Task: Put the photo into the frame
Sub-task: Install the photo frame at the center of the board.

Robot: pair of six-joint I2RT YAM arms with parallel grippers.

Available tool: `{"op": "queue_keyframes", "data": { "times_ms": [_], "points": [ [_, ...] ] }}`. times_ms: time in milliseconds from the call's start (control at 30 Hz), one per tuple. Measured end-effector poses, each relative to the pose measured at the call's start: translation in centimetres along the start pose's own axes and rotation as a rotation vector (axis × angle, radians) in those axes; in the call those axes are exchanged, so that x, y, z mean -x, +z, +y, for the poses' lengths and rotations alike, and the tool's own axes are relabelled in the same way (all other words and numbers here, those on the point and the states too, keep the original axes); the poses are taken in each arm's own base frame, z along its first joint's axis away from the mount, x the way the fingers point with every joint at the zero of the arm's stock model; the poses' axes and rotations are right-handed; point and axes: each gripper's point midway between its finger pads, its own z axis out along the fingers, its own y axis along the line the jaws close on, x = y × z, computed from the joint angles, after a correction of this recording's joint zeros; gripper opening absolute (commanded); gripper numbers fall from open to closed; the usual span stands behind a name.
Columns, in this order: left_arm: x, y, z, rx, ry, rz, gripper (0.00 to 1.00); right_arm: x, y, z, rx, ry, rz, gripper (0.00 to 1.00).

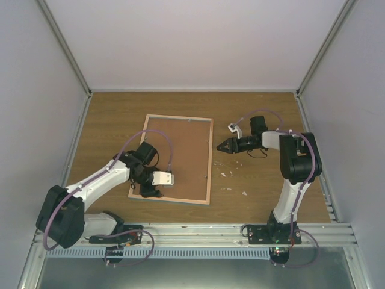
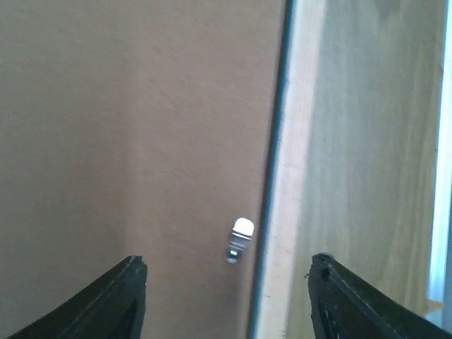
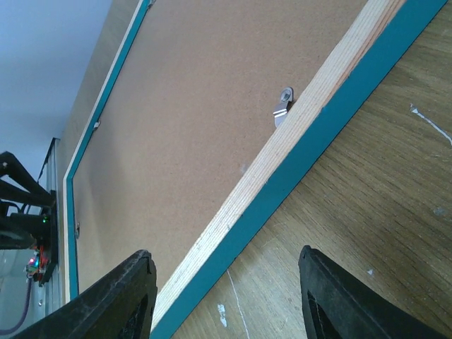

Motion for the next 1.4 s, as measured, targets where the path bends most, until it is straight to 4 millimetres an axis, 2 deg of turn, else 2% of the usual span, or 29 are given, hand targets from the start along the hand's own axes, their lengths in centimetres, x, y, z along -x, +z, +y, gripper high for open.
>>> {"op": "queue_keyframes", "data": {
  "times_ms": [233, 433, 633, 967, 1400],
  "points": [
    [-3.1, 1.5, -3.2, 0.0, 0.17, 0.041, 0.75, 0.0, 0.0, 0.0, 0.003, 0.0, 0.0, 0.56],
    [-2.4, 1.9, -2.6, 0.051, 0.304, 0.024, 0.75, 0.0, 0.0, 0.1, 0.003, 0.001, 0.0, 0.55],
    [-1.5, 2.6, -2.6, 0.049, 0.412, 0.015, 0.66, -0.1, 0.0, 0.0, 0.004, 0.003, 0.002, 0.54],
    [-2.4, 4.0, -2.8, 0.004, 0.461, 0.063, 0.51, -0.3, 0.1, 0.0, 0.012, 0.011, 0.006, 0.54],
    [-2.5, 4.2, -2.9, 0.001, 0.523, 0.081, 0.28, -0.6, 0.4, -0.3, 0.014, 0.022, 0.014, 0.54]
  ]
}}
